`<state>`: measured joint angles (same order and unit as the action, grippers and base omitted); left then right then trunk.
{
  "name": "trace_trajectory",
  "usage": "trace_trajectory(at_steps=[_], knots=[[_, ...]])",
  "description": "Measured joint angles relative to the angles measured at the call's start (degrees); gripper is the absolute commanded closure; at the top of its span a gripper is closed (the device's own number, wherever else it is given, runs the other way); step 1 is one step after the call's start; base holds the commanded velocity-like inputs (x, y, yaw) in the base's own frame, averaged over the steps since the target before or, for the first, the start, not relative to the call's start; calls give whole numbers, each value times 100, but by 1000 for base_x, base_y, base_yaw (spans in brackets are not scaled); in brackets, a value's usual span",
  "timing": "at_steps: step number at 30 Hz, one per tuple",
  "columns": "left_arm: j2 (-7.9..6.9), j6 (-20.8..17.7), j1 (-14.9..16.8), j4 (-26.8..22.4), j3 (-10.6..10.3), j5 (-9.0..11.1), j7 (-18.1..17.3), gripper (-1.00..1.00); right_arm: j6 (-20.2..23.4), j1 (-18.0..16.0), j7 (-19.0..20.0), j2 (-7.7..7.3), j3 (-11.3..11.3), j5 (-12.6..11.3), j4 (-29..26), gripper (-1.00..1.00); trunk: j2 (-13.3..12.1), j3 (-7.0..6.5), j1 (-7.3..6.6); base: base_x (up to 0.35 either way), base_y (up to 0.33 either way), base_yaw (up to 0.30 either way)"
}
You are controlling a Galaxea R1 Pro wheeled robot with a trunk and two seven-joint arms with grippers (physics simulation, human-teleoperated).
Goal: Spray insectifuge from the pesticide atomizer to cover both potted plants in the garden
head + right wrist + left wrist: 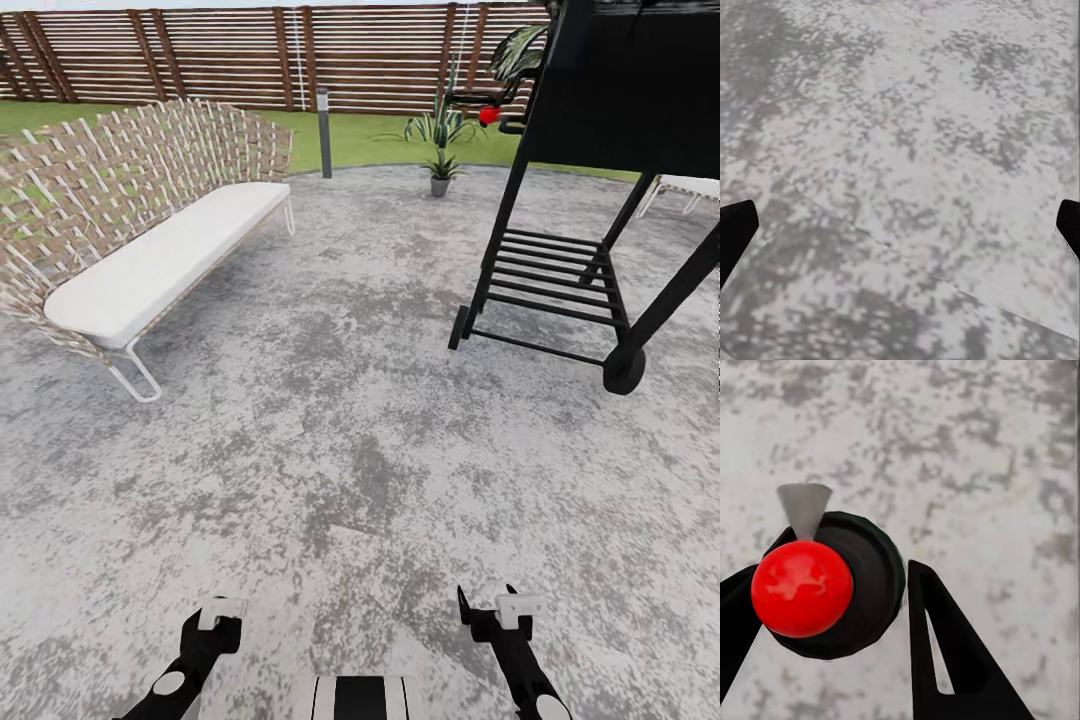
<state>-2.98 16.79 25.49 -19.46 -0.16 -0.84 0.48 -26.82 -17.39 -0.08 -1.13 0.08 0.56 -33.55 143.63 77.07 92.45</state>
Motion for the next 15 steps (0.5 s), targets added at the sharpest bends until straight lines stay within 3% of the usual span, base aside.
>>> trace_trajectory(at_steps=[12, 15], knots=[[57, -12, -25, 74, -1, -26, -61, 100, -12, 0, -6, 2, -3, 0, 14, -100, -16, -266, -31, 0, 0, 0], [62, -21, -49, 77, -10, -34, -71, 100, -26, 14, -51, -143, -25, 3, 21, -100, -20, -333, -39, 0, 0, 0]])
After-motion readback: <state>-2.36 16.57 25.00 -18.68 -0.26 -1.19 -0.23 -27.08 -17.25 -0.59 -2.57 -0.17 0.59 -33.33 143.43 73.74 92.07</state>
